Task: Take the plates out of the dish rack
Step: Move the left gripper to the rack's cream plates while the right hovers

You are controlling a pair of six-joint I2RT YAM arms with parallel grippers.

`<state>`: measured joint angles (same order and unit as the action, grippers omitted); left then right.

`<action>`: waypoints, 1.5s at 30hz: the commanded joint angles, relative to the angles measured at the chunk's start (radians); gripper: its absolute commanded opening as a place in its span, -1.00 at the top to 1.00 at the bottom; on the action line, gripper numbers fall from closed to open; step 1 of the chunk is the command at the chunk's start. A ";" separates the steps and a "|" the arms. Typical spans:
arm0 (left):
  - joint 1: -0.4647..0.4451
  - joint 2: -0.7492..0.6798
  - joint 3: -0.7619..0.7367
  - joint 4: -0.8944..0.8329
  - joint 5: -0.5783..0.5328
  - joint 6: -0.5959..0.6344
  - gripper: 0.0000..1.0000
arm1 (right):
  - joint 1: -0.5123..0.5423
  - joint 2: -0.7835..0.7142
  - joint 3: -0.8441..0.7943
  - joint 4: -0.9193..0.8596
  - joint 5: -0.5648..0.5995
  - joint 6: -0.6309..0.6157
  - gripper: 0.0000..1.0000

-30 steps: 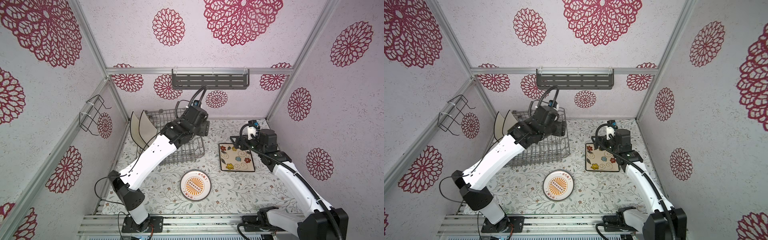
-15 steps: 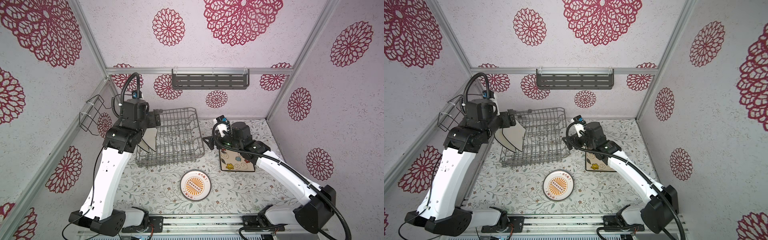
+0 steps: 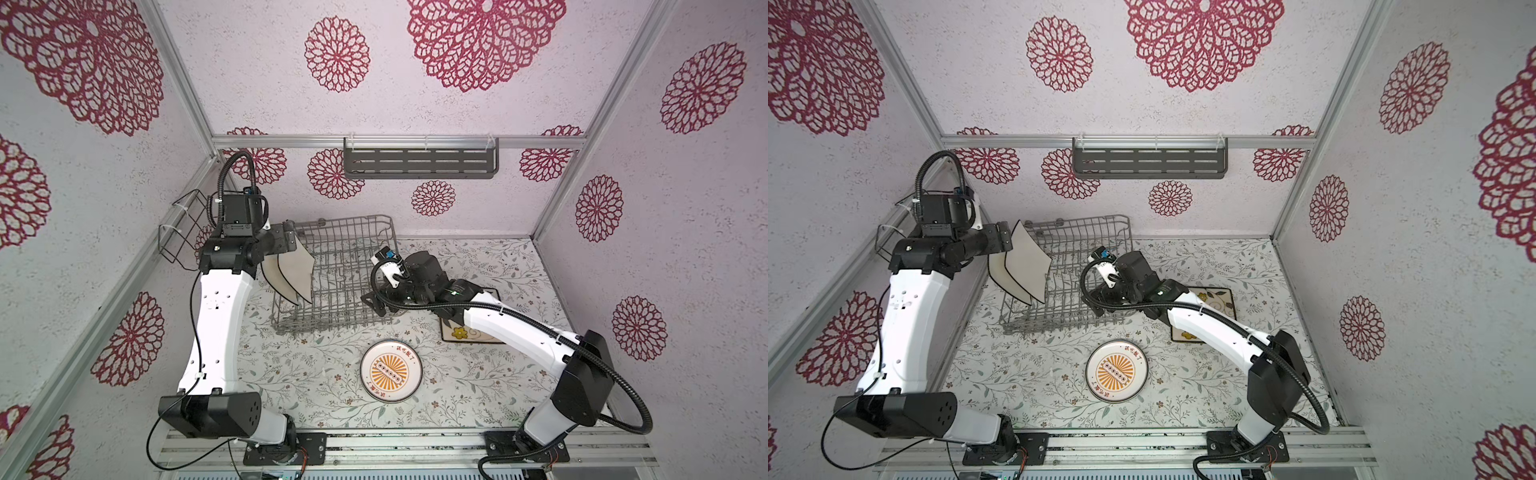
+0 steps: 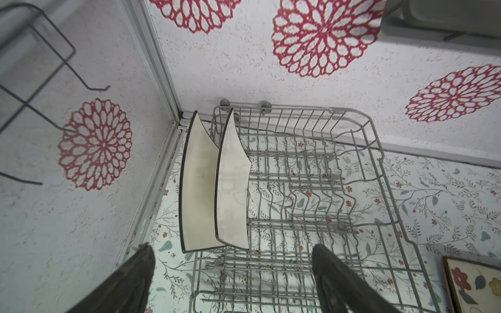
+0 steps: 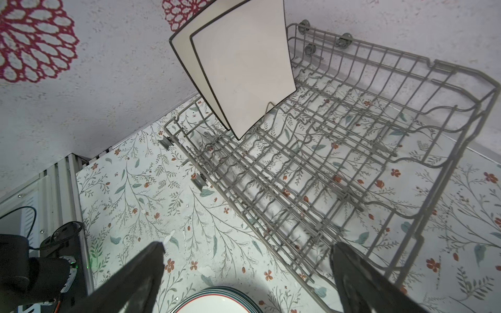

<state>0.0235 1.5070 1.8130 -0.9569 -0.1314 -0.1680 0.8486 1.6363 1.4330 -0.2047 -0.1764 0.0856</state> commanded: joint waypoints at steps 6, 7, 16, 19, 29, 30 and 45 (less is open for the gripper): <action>0.050 0.135 0.040 0.016 0.028 0.041 -0.71 | 0.018 0.027 0.033 0.035 0.005 -0.018 -0.93; 0.055 0.160 0.057 0.011 0.019 0.039 -0.68 | 0.018 0.032 0.033 0.034 0.003 -0.017 -0.93; 0.055 0.341 0.194 -0.029 -0.015 0.071 -0.57 | 0.026 0.070 0.033 0.060 -0.020 -0.007 -0.91; 0.055 0.384 0.227 -0.039 -0.009 0.074 -0.54 | 0.027 0.086 0.035 0.068 -0.023 -0.003 -0.91; 0.055 0.516 0.309 -0.078 -0.051 0.088 -0.39 | 0.029 0.137 0.046 0.079 -0.015 -0.003 -0.90; 0.055 0.522 0.311 -0.080 -0.051 0.088 -0.38 | 0.029 0.143 0.049 0.078 -0.014 -0.005 -0.90; 0.052 0.619 0.377 -0.122 -0.043 0.084 -0.11 | 0.027 0.208 0.087 0.054 0.021 -0.011 -0.91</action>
<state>0.0746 2.1029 2.1597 -1.0588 -0.1741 -0.1009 0.8715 1.8339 1.4731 -0.1547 -0.1818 0.0792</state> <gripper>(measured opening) 0.559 0.956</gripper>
